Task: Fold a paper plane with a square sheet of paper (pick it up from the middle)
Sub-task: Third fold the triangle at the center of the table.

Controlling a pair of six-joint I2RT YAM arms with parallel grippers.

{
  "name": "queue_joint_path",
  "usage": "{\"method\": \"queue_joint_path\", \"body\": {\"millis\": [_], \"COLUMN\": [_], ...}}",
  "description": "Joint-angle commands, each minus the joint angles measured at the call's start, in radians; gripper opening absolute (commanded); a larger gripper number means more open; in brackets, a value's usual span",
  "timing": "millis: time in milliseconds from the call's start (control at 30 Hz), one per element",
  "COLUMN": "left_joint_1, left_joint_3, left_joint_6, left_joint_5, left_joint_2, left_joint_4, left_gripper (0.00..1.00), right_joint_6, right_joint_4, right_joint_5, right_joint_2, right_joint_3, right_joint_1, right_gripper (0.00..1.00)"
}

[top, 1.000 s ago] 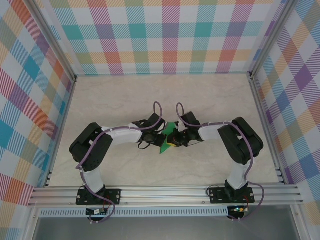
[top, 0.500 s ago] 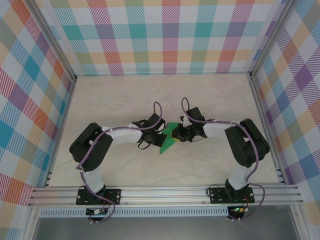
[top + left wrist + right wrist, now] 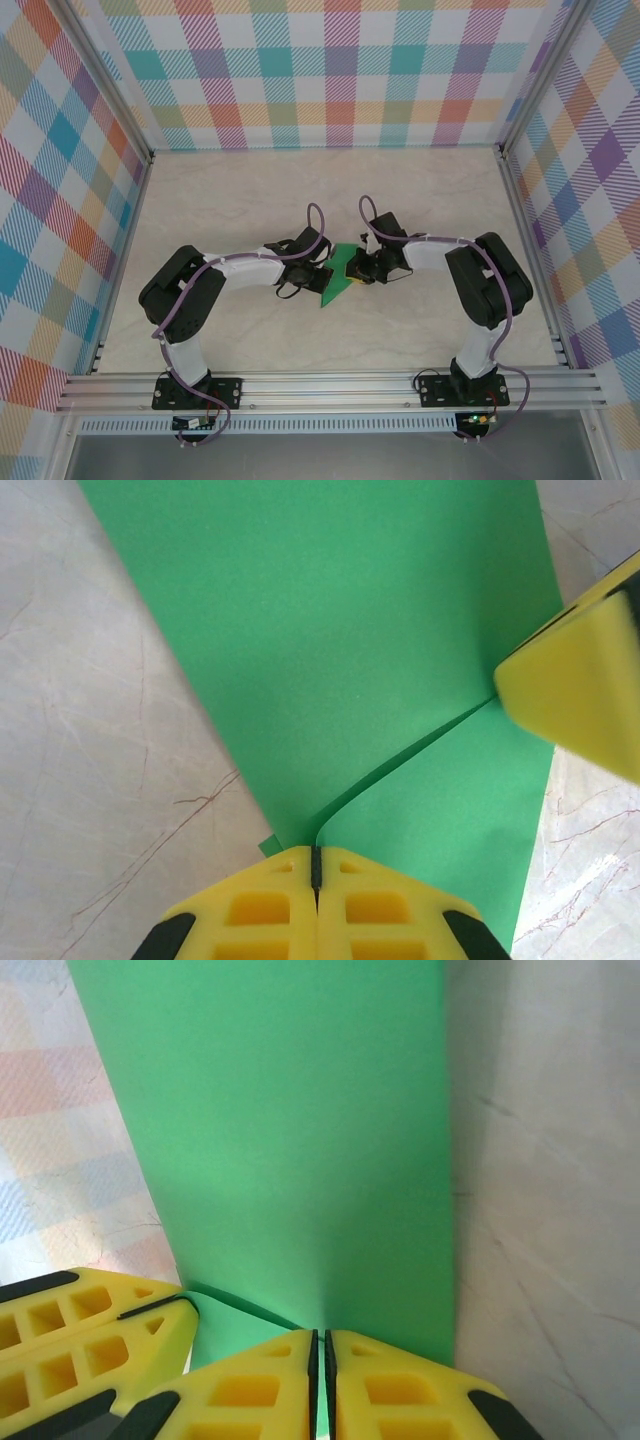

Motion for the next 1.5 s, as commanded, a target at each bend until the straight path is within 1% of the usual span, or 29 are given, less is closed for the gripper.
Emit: {"method": "queue_joint_path", "body": {"millis": [0, 167, 267, 367, 467, 600, 667, 733, 867, 1067, 1167, 1300, 1467], "left_joint_1": [0.010, 0.011, 0.010, 0.011, 0.010, 0.010, 0.010, 0.010, 0.011, 0.011, 0.011, 0.010, 0.011], "left_joint_3": [-0.033, -0.032, -0.030, -0.031, -0.033, -0.039, -0.037, -0.038, -0.032, -0.028, -0.027, -0.028, -0.031], "left_joint_6": [0.012, 0.013, 0.012, 0.012, 0.011, 0.005, 0.005, 0.004, 0.007, 0.005, 0.005, 0.003, 0.000], "left_joint_5": [-0.021, -0.026, -0.024, -0.023, -0.026, -0.029, -0.022, -0.015, -0.012, -0.014, -0.013, -0.017, -0.017], "left_joint_2": [0.025, 0.026, 0.031, 0.031, 0.030, 0.027, 0.029, 0.029, 0.036, 0.042, 0.043, 0.047, 0.053], "left_joint_4": [-0.026, -0.027, -0.027, -0.027, -0.029, -0.025, -0.022, -0.017, -0.015, -0.019, -0.018, -0.018, -0.014], "left_gripper": [0.00, 0.00, 0.00, 0.00, 0.00, 0.00, 0.00, 0.00, 0.00, 0.00, 0.00, 0.00, 0.00], "right_joint_6": [-0.044, -0.055, -0.054, -0.053, -0.055, -0.050, -0.029, 0.024, 0.129, 0.246, 0.266, 0.270, 0.276], "right_joint_4": [-0.067, -0.072, -0.080, -0.084, -0.094, -0.111, -0.077, -0.013, 0.139, 0.289, 0.336, 0.351, 0.393], "right_joint_5": [0.010, 0.020, 0.056, 0.062, 0.061, 0.050, 0.020, -0.003, -0.038, 0.011, -0.005, -0.008, -0.011], "right_joint_2": [-0.032, 0.018, 0.056, 0.066, 0.029, -0.081, -0.142, -0.197, -0.230, -0.206, -0.176, -0.142, -0.099], "right_joint_3": [0.031, 0.039, 0.039, 0.036, 0.035, 0.022, -0.012, -0.070, -0.172, -0.251, -0.256, -0.241, -0.243], "right_joint_1": [-0.032, -0.034, -0.034, -0.034, -0.034, -0.034, -0.031, -0.019, 0.033, 0.129, 0.145, 0.164, 0.168], "right_gripper": [0.13, 0.13, 0.12, 0.12, 0.12, 0.12, 0.13, 0.13, 0.12, 0.11, 0.11, 0.11, 0.11]}}
